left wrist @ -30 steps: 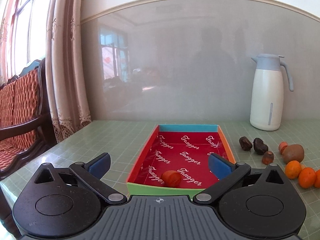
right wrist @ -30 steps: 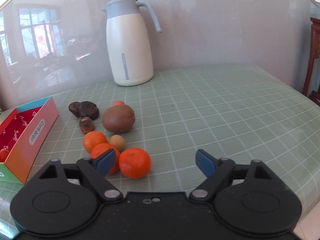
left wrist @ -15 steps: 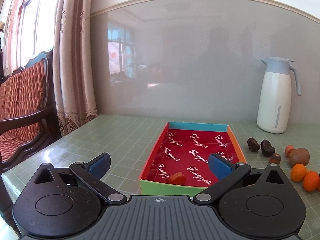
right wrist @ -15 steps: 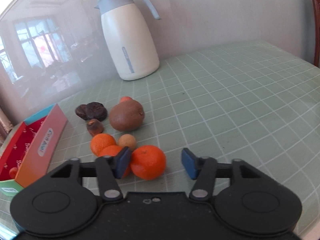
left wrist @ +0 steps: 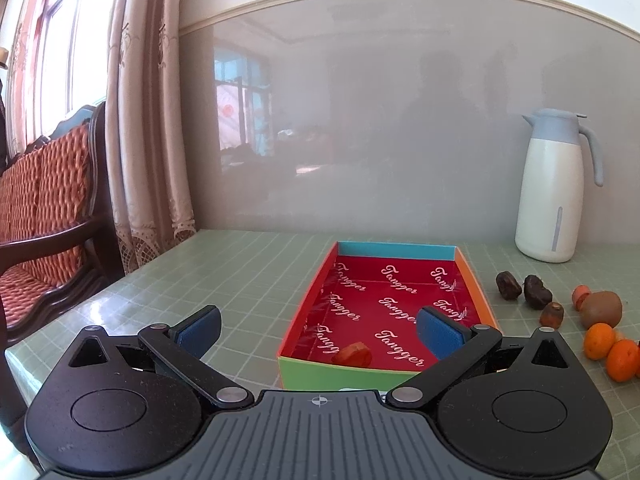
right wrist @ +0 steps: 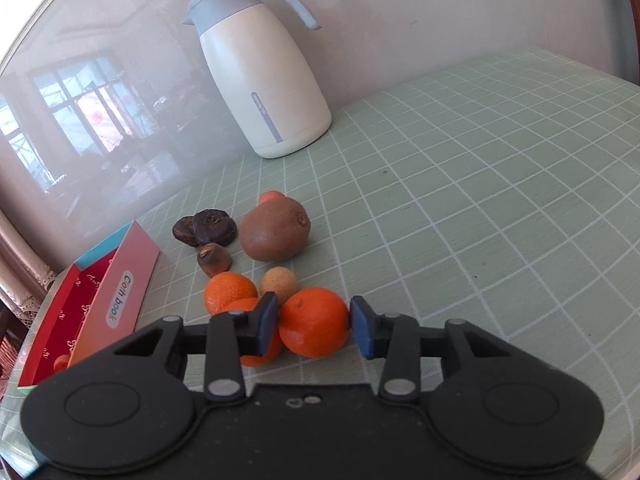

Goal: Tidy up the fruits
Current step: 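Carry the tangerine with the right gripper into the box and open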

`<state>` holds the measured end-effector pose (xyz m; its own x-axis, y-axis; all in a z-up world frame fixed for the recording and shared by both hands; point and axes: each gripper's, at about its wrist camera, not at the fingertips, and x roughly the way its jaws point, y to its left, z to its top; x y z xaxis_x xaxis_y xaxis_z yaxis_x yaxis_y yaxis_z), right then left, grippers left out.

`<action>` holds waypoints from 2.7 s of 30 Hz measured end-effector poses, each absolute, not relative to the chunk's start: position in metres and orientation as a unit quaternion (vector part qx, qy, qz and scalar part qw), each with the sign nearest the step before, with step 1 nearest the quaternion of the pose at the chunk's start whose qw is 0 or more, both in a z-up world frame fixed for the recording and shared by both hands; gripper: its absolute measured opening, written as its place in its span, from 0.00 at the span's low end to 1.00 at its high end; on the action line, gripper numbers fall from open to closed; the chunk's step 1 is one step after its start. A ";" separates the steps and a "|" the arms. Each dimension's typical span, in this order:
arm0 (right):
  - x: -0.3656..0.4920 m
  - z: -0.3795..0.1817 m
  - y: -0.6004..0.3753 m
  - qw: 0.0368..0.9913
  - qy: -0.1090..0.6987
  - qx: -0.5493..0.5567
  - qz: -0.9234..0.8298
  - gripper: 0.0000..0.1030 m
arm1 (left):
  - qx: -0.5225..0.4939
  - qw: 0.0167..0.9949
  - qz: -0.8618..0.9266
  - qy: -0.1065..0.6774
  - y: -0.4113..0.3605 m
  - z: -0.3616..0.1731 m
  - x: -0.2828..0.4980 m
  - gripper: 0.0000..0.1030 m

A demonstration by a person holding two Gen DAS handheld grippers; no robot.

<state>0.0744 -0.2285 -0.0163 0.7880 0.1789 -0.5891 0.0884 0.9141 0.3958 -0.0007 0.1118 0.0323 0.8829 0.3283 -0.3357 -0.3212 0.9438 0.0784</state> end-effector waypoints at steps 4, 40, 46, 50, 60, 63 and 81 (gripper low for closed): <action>0.068 -0.011 -0.215 0.938 0.312 0.149 0.020 0.34 | 0.012 0.970 0.170 0.174 0.112 0.032 -0.001 1.00; 0.064 0.018 -0.144 0.953 0.273 0.066 0.115 0.35 | -0.046 0.953 0.239 0.181 0.165 0.030 -0.015 1.00; 0.074 0.024 -0.084 0.943 0.271 0.040 0.191 0.35 | -0.047 0.942 0.275 0.187 0.191 0.024 -0.027 1.00; 0.081 0.032 -0.051 0.936 0.264 0.026 0.231 0.35 | -0.061 0.933 0.298 0.194 0.212 0.020 -0.034 1.00; 0.095 0.015 0.003 0.917 0.289 -0.006 0.276 0.35 | -0.075 0.925 0.315 0.201 0.230 0.013 -0.040 1.00; 0.095 0.012 0.003 0.914 0.296 -0.002 0.277 0.35 | -0.069 0.925 0.314 0.201 0.228 0.013 -0.039 1.00; 0.086 0.025 -0.035 0.932 0.254 0.055 0.253 0.84 | -0.054 0.934 0.285 0.206 0.203 0.016 -0.029 1.00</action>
<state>0.0860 -0.0351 0.0250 0.7423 0.5002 -0.4459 -0.4442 0.8655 0.2314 -0.0287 0.2029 0.0161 0.7522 0.5103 -0.4168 -0.5553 0.8315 0.0159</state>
